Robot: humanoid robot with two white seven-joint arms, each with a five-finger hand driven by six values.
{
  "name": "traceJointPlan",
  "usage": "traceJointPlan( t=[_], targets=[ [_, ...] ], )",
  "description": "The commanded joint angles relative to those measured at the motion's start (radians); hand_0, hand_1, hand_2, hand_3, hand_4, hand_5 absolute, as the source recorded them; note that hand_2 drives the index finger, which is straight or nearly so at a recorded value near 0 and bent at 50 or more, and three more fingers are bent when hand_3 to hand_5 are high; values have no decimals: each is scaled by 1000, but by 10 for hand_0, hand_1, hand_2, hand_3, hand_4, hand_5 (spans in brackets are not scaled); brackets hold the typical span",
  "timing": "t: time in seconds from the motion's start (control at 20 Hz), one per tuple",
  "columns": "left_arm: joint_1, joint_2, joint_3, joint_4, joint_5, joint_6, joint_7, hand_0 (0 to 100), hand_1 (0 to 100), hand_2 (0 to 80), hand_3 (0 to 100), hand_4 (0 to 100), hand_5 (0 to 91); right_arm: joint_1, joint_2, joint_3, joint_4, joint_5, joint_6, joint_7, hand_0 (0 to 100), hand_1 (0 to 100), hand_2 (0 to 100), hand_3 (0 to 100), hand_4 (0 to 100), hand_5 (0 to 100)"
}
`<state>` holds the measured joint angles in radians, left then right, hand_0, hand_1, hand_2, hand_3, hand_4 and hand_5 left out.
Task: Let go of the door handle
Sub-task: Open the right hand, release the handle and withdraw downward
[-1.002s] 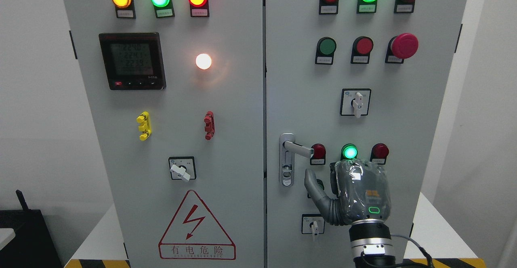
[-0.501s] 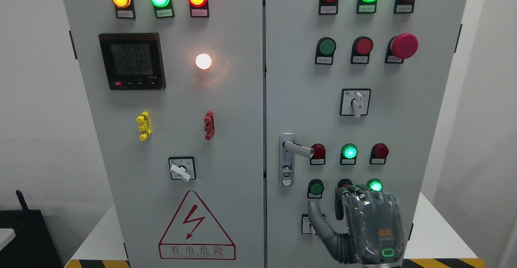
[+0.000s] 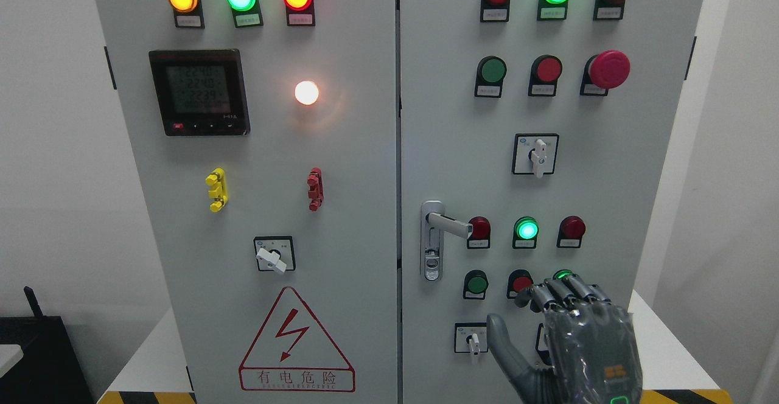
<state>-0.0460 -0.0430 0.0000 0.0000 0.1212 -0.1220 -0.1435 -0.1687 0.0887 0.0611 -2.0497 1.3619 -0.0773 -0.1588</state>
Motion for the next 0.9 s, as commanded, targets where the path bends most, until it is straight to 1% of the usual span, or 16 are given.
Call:
traceJointPlan(
  t=[0.0,0.1,0.55,0.85],
  targets=[
    [0,0,11,17,0,-1,1,120,389,0,0,0,0,8,-7,-61,-40,-32,-18,1,439,98,0,0,0,0],
    [0,0,11,17,0,1,1,120,389,0,0,0,0,8,-13,-70,-40,-33,-22,2,434,103,0,0,0,0],
    [0,0,11,17,0,1,1,120,389,0,0,0,0,6,-12,-72,-40,-33,-22,5,418,114,0,0,0,0],
    [0,0,11,17,0,1,1,120,389,0,0,0,0,6,-10,-72,-40,-33,-22,7,412,123,0,23,0,0]
  ],
)
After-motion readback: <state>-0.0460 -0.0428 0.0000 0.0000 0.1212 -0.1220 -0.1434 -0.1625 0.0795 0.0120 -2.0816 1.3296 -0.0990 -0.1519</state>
